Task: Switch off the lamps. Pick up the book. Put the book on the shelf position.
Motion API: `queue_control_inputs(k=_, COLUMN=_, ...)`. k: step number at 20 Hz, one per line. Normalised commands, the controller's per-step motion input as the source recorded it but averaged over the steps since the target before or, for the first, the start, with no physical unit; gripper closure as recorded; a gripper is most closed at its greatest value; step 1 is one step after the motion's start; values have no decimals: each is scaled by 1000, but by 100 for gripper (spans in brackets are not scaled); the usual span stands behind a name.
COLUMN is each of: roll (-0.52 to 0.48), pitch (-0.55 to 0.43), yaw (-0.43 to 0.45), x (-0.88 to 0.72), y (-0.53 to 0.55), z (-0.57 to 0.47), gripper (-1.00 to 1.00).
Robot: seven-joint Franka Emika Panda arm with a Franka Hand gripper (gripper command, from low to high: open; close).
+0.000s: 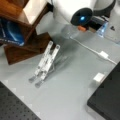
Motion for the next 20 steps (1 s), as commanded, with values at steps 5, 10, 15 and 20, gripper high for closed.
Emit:
queue_control_inputs(k=5, roll=661, pitch=-302, yaw=-352, x=-67, y=462, z=119, gripper=-100)
queue_control_inputs(k=10, roll=731, pitch=-325, yaw=-487, x=113, y=344, z=125, gripper=-100)
queue_control_inputs(k=15, roll=689, pitch=-294, yaw=-501, x=204, y=209, z=2, gripper=-100)
queue_control_inputs(k=20, roll=777, pitch=-411, yaw=-464, x=220, y=207, z=-140, gripper=-100)
